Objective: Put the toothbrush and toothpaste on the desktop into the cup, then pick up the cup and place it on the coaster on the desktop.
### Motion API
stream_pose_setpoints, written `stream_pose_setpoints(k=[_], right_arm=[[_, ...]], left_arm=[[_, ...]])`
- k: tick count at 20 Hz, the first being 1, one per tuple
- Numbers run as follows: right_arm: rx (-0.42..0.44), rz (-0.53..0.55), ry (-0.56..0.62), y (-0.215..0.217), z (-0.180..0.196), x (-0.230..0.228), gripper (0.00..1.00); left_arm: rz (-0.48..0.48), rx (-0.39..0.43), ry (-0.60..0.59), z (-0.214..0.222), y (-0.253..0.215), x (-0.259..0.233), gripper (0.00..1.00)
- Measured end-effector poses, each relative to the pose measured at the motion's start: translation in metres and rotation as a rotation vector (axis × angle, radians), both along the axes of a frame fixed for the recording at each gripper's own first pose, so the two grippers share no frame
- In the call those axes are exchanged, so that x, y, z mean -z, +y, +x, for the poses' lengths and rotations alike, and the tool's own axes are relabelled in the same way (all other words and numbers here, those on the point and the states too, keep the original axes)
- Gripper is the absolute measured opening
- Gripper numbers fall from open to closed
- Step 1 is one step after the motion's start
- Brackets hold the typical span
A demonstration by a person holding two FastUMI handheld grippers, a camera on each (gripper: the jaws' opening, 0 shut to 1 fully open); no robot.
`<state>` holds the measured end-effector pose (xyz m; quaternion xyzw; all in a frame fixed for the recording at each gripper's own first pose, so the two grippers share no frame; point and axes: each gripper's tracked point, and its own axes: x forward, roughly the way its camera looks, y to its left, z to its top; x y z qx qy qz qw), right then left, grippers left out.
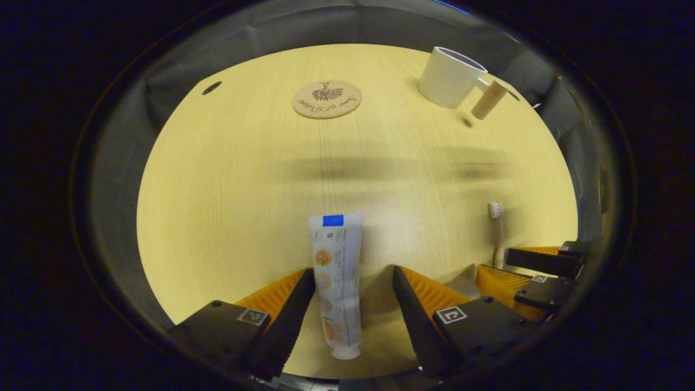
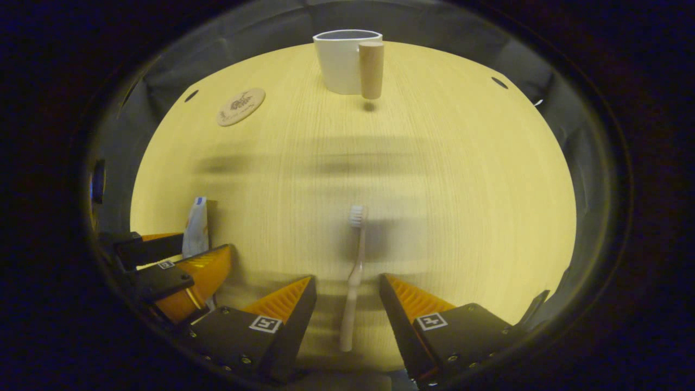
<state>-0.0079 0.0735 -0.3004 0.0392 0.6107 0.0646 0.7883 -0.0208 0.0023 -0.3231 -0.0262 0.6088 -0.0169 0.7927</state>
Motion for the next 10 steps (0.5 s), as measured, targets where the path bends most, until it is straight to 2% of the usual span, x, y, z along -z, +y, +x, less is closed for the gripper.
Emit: stream_pose_setpoints(k=[1,2,3,5,6,7,8,9,10], right_arm=[[-0.001,-0.007,0.001,0.0,0.002,0.002,0.71],[-0.008,-0.01,0.008,0.001,0.001,0.002,0.66],[-0.004,-0.036,0.008,-0.005,0.001,0.0,0.68],[-0.014,-0.03,0.037,-0.003,-0.003,0.003,0.46],[-0.02,-0.051,0.036,-0.007,-0.002,0.004,0.48],[0.001,-0.057,0.041,-0.01,-0.001,0.0,0.33],[-0.009,-0.048,0.066,-0.007,-0.006,0.004,0.19],[-0.012,-0.049,0.063,-0.008,-0.005,0.003,0.23],[-0.005,-0.057,0.056,-0.012,-0.007,-0.004,0.23]], left_arm=[[0.008,0.001,0.002,0.001,0.0,0.0,0.92],[0.02,0.003,0.008,0.001,0.002,0.001,0.93],[0.022,0.005,0.006,0.003,0.003,0.002,0.89],[0.026,0.01,0.006,0.003,0.002,0.001,0.79],[0.025,0.007,0.007,0.003,0.003,0.002,0.7],[0.025,0.004,0.005,0.003,0.003,0.001,0.7],[0.024,-0.001,0.006,0.003,0.003,0.001,0.64],[0.025,0.002,0.005,0.003,0.003,0.0,0.58],[0.026,0.0,0.007,0.003,0.004,0.001,0.57]])
